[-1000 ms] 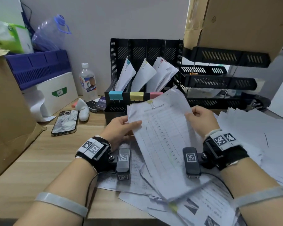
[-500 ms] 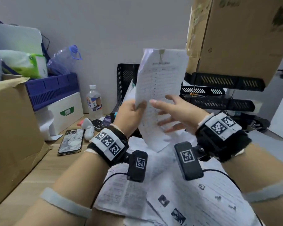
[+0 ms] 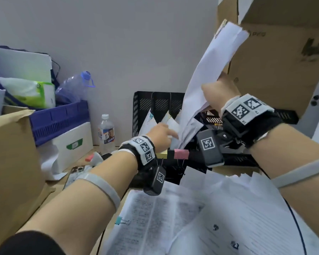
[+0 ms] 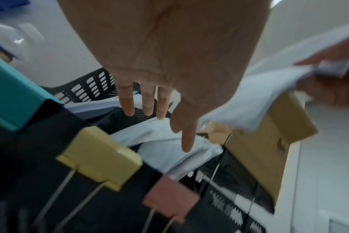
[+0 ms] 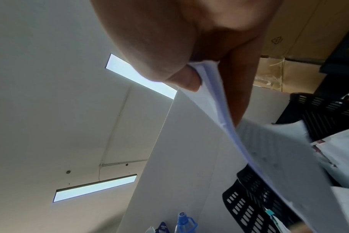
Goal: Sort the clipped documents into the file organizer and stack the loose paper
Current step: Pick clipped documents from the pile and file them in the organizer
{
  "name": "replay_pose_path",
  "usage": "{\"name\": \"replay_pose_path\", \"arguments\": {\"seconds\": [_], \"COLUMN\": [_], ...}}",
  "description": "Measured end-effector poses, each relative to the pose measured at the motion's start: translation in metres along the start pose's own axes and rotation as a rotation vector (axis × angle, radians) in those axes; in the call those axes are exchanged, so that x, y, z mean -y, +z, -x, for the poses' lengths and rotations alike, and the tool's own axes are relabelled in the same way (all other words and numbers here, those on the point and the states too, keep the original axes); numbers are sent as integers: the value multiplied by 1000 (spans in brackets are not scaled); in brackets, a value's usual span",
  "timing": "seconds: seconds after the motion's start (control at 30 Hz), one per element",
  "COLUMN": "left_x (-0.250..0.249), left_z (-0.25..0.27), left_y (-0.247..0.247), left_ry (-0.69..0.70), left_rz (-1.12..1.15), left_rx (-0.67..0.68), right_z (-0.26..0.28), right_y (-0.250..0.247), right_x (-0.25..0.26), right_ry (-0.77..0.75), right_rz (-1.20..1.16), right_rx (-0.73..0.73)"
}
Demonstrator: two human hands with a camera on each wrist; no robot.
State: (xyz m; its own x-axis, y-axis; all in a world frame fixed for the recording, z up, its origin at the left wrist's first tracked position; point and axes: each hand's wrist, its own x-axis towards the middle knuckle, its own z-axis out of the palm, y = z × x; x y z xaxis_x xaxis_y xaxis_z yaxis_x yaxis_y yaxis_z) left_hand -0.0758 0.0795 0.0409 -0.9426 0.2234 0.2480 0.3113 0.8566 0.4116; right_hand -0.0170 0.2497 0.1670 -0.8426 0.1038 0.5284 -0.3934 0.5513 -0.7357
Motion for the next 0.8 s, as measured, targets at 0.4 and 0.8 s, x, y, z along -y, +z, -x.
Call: {"name": "replay_pose_path", "arguments": {"seconds": [0.4,0.8], "left_x": [45,51], "left_z": [-17,-3], "left_y": [1,-4], "left_ry": [-291,-153], "left_rz": [77,215], "left_rx": [-155,-207], "right_z": [-15,-32], "right_y": [43,134], "right_x": [-9,-31], "right_ry": [159,212], "right_rz": [-161,92], "right_rx": [219,337]}}
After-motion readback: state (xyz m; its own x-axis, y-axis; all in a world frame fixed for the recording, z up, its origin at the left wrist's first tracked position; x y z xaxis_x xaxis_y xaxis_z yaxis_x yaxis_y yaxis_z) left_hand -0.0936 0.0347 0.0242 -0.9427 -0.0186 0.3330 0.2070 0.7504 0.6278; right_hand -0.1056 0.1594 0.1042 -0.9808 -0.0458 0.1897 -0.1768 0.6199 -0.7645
